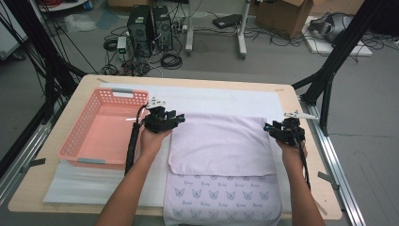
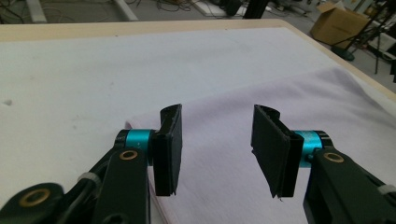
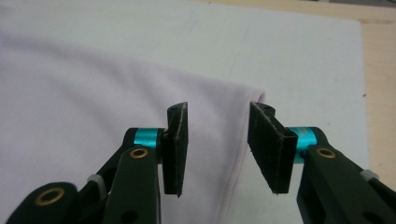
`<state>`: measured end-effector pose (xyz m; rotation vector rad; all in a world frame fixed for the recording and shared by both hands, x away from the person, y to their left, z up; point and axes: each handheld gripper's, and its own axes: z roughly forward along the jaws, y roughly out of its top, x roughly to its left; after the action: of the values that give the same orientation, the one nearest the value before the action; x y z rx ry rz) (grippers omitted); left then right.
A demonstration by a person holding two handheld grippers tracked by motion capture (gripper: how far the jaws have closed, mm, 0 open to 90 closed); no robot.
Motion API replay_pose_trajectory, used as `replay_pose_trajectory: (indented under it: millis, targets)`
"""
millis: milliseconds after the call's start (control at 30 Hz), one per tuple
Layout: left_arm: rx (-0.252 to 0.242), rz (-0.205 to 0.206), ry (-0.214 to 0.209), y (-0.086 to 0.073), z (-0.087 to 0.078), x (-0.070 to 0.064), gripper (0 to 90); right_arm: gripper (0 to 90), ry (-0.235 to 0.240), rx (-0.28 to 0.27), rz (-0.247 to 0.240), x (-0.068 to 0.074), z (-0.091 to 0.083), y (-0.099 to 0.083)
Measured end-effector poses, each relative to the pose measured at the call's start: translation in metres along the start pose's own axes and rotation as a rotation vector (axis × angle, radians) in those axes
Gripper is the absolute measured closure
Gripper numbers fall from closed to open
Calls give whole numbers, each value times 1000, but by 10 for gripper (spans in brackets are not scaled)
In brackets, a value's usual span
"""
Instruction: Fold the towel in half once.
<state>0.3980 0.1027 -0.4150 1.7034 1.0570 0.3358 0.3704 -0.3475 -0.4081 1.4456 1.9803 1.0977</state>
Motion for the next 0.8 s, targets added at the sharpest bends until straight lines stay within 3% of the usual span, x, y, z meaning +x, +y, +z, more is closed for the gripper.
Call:
replay_pose_trajectory:
  millis: [67,100,233,333,500,600,800]
  targets:
    - [-1,-9,-10,-8,-5,-3,515,565,6,16,-33,4,-5,-7]
    - [20,0,-13,-11,-8,-5,515,562,12,32,-36,5,-8,-11]
    - [-3,-4,-20,-26,-20,-14,509,554,29,58,-28,5,-21,-26]
    - [20,6,-14,-37,-26,-19,481,545,56,49,-6,4,-33,-38]
    - [30,4,-44,-52,-39,-24,400,532,79,42,6,7,-53,-59]
    - [35,4,-61,-61,-49,-28,393,532,84,27,14,9,-67,-73]
    - [102,-19,-64,-83,-66,-34,435,553,94,20,19,17,-88,-96]
